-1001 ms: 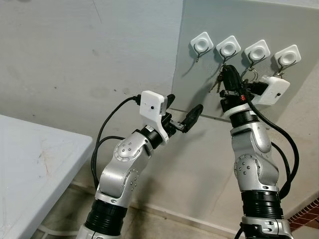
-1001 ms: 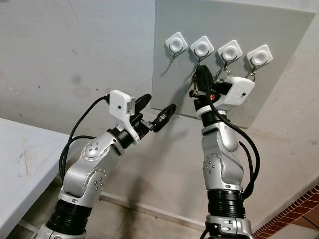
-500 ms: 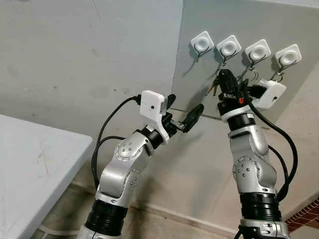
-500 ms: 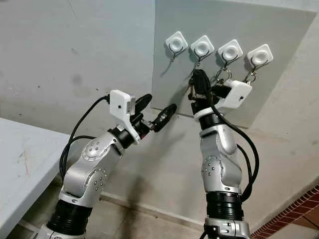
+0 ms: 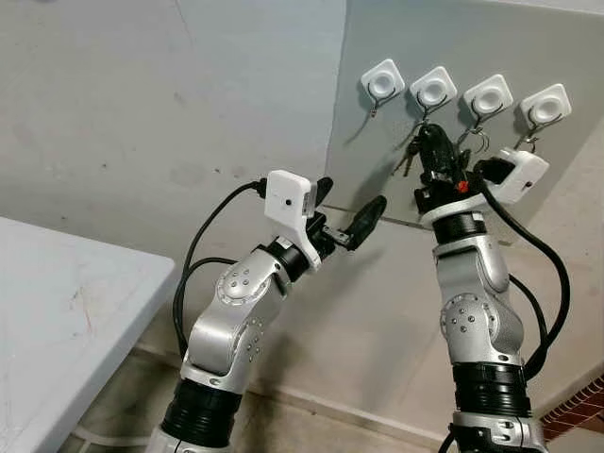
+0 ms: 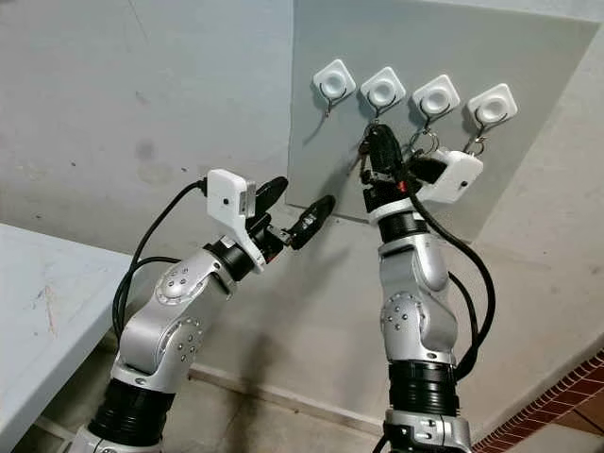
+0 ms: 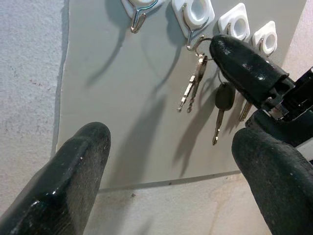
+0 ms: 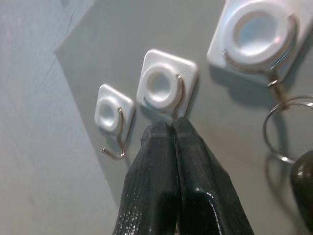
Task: Hang keys on a hook
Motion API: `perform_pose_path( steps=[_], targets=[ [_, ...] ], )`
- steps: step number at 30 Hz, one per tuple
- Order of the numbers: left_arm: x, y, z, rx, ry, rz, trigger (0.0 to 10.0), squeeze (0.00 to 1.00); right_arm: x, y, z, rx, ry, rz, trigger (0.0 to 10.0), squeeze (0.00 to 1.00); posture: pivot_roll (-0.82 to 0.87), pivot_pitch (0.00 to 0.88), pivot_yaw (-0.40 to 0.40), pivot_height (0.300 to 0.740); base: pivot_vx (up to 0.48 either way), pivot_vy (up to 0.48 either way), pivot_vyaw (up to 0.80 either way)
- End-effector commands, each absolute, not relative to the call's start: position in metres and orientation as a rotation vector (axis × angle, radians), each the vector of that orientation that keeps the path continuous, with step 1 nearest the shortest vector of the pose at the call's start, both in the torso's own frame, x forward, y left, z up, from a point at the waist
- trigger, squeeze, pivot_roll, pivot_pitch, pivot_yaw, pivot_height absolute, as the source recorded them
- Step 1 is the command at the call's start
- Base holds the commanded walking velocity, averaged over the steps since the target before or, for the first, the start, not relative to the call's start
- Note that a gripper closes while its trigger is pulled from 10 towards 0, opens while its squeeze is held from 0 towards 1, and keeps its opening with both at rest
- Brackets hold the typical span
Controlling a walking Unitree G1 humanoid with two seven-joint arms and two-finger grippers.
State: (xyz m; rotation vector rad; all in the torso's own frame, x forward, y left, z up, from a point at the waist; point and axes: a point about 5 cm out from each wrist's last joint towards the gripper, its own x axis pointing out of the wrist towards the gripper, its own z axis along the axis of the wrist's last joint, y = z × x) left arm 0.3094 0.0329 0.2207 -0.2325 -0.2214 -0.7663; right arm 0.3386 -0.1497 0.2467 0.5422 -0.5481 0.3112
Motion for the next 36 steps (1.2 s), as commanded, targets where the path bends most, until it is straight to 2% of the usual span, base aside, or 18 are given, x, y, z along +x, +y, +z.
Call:
perform_pose_path(
  steps=[1, 13, 24, 36],
  targets=[
    [0.308, 0.033, 0.223, -0.240, -0.226, -0.764, 10.0, 0.00, 0.335, -0.151, 0.261, 0.550, -0.614, 0.319, 10.0, 0.00, -0.01, 0.034, -0.023, 0.740, 0.000, 0.000, 0.00],
    [0.308, 0.032, 0.224, -0.244, -0.230, -0.766, 10.0, 0.00, 0.335, -0.148, 0.264, 0.534, -0.614, 0.345, 10.0, 0.00, 0.00, 0.033, -0.025, 0.740, 0.000, 0.000, 0.00],
    [0.308, 0.032, 0.224, -0.249, -0.230, -0.766, 10.0, 0.00, 0.337, -0.142, 0.246, 0.495, -0.531, 0.360, 10.0, 0.00, 0.00, 0.030, -0.028, 0.740, 0.000, 0.000, 0.00],
    [0.308, 0.031, 0.224, -0.254, -0.232, -0.766, 10.0, 0.00, 0.334, -0.143, 0.263, 0.545, -0.620, 0.368, 10.0, 0.00, 0.00, 0.022, -0.028, 0.740, 0.000, 0.000, 0.00]
  ],
)
